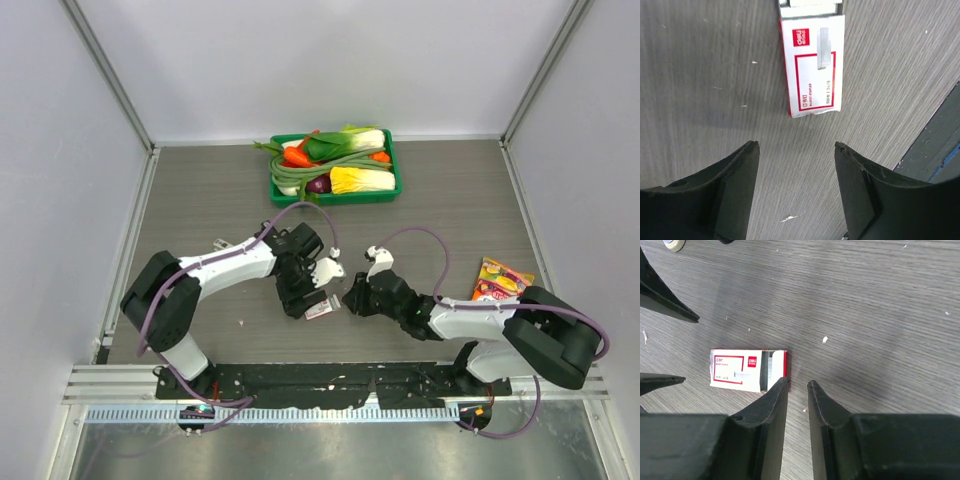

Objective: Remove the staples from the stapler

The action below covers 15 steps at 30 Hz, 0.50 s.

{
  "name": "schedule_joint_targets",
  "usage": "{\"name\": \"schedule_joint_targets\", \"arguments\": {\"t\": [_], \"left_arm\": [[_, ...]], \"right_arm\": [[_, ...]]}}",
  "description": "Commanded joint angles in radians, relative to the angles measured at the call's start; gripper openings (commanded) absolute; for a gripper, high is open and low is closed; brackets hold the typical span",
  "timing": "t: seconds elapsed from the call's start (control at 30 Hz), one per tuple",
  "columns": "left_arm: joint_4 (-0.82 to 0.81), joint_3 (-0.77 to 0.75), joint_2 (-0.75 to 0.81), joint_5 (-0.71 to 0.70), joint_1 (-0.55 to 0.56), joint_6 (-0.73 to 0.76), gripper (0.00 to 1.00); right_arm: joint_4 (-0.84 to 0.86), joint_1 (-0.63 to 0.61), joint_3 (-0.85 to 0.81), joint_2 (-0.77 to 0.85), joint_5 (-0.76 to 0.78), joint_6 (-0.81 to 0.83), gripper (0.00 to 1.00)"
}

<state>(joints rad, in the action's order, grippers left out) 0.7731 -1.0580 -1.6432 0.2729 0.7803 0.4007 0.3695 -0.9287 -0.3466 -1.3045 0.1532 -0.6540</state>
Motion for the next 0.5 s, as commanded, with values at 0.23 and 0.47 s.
{"name": "schedule_joint_targets", "arguments": {"t": [0.23, 0.47], "left_arm": [[-0.123, 0.029, -0.038, -0.012, -0.006, 0.007, 0.64], [-0.130, 0.029, -0.052, -0.004, -0.006, 0.006, 0.64]], "right_arm": [[0.131, 0.013, -0.020, -0.090, -0.109, -0.016, 0.23], [0.134, 0.013, -0.022, -0.096, -0.115, -0.021, 0.22]]}}
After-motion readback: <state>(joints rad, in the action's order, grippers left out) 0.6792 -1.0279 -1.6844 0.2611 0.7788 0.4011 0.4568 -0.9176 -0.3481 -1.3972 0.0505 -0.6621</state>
